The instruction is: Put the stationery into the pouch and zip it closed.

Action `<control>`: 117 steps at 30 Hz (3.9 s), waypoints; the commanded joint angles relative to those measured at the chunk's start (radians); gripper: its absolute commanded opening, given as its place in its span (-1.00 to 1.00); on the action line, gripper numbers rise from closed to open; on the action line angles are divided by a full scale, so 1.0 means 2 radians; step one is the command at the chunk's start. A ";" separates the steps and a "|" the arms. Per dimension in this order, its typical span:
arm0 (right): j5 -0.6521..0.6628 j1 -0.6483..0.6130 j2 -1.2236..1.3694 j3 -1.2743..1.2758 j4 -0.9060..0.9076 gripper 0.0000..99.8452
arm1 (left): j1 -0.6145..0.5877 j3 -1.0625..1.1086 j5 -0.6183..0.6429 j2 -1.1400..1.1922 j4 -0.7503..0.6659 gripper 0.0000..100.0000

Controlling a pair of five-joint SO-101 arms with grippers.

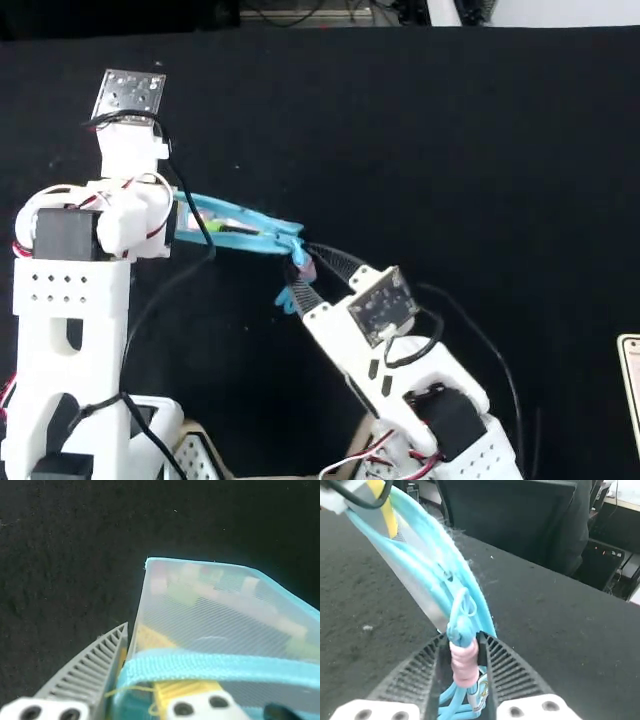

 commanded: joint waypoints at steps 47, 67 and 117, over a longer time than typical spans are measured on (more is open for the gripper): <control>-0.012 0.009 -0.071 -0.025 -0.044 -0.98 | 0.004 0.017 0.003 0.008 0.000 -0.94; 0.034 0.009 -0.071 -0.063 -0.002 -0.98 | 0.005 0.029 0.003 0.006 -0.003 -0.94; 0.038 0.048 0.007 -0.125 -0.009 -0.98 | -0.071 -0.264 0.066 -0.058 0.139 -0.64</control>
